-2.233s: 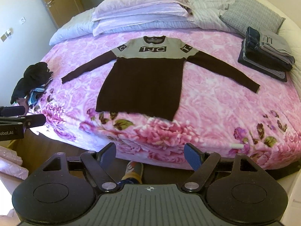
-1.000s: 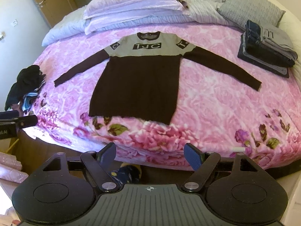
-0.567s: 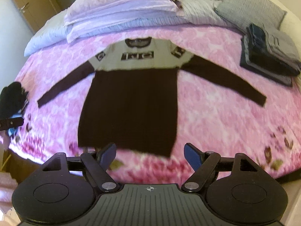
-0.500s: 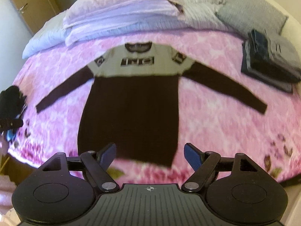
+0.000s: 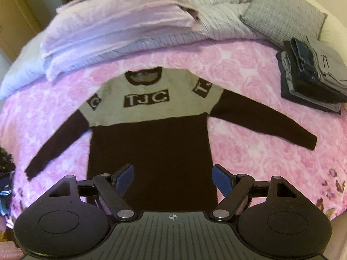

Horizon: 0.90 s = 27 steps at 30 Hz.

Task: Fold large clothes
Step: 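Move both tools toward the sweater's grey collar, then grasp a brown sleeve cuff with the left tool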

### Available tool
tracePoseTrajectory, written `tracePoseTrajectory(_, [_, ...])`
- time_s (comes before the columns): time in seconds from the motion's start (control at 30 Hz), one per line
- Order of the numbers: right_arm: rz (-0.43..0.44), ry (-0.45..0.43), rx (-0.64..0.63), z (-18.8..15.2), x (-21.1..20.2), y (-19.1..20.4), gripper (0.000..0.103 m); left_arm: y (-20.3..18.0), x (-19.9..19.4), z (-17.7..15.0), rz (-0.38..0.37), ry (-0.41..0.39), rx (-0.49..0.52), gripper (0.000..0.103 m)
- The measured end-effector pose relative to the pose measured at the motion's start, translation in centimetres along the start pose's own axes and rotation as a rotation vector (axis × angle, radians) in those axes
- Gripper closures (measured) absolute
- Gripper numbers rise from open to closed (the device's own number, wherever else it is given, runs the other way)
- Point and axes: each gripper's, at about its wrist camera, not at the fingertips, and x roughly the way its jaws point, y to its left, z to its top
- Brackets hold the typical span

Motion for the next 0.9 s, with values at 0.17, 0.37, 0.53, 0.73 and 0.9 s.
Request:
tracePoseTrajectory(0.17, [-0.03,0.05,-0.002,1.5,4.8,-0.1,0.027,6.2,5.8,1.2,0.015,-0.006,-0.221,0.04])
tracePoseTrajectory(0.37, [-0.06,0.103,-0.033,1.6,10.7,-0.1,0.027,11.5,11.3,2.1,0.016,-0.079,-0.48,0.044])
tracePoseTrajectory(0.53, [-0.087,0.17,-0.023,0.2,14.4,-1.3,0.027,13.8,14.5,1.8,0.057,-0.106,-0.575,0.057])
tracePoseTrajectory(0.73, [-0.103,0.209,0.008,-1.5,16.4,-3.8,0.027,13.2,15.6,1.6,0.15,-0.165,-0.506,0.089])
tracePoseTrajectory(0.9, [-0.104,0.196,0.017,-1.9,16.6,-6.1,0.027,10.6,14.8,3.9,0.186,-0.251,-0.412,0.098])
